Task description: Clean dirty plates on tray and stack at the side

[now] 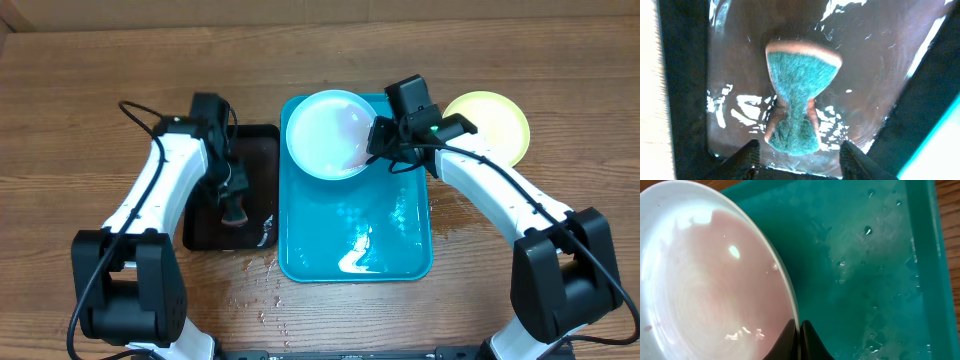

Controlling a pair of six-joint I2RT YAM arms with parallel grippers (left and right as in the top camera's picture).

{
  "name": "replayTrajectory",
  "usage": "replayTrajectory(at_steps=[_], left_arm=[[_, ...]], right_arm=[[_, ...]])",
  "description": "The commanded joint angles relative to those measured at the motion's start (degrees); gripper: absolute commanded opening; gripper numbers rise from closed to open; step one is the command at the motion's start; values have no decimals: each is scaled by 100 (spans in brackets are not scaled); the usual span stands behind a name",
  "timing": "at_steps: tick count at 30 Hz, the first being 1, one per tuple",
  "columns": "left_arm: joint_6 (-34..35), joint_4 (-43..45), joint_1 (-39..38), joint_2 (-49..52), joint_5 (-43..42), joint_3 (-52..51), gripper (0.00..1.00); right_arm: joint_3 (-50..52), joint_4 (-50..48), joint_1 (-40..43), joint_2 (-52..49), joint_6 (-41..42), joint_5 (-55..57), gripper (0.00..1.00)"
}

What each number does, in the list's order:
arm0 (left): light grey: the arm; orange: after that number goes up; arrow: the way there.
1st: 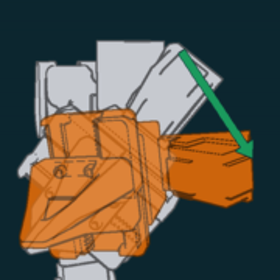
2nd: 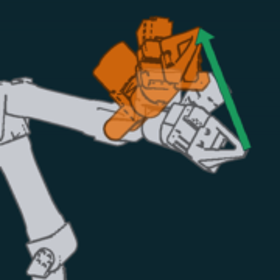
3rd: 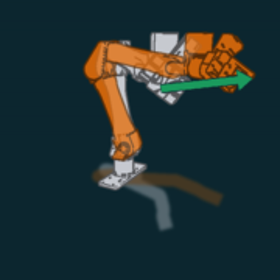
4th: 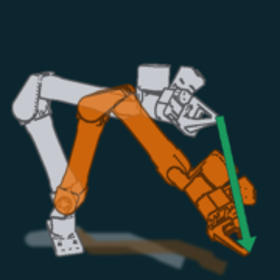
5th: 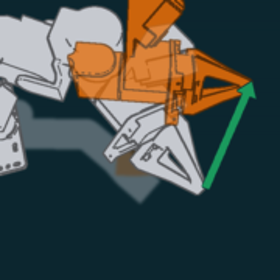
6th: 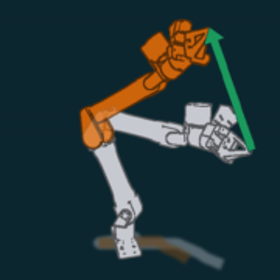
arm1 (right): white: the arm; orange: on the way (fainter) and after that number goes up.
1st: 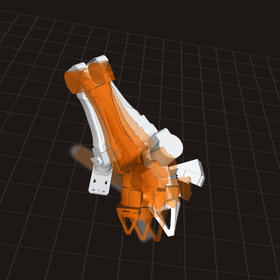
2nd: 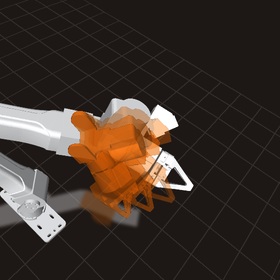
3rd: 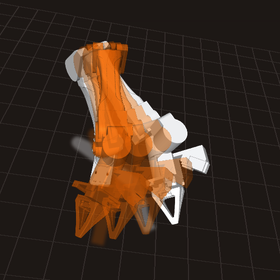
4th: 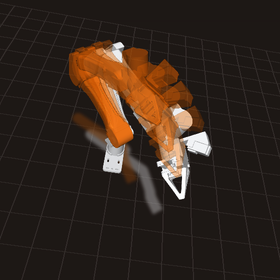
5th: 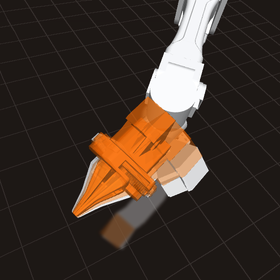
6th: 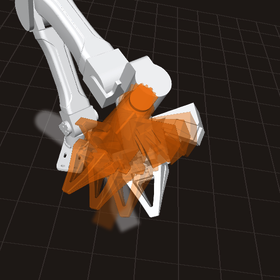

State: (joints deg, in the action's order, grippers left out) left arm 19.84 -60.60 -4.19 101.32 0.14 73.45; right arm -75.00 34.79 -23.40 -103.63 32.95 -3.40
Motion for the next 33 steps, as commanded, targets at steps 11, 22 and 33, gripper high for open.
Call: replayTrajectory(at_steps=[11,22,33], left_arm=[[-31,-914,859,-621,-1038,2096,57],[160,-1263,1357,-1523,-809,2094,64],[162,-1567,1355,-1443,-251,2079,100]], right_arm=[[-164,-256,-564,216,-39,584,4],[-164,-826,-1349,214,-39,1504,4],[-162,-1482,-1598,195,-295,2031,4]])
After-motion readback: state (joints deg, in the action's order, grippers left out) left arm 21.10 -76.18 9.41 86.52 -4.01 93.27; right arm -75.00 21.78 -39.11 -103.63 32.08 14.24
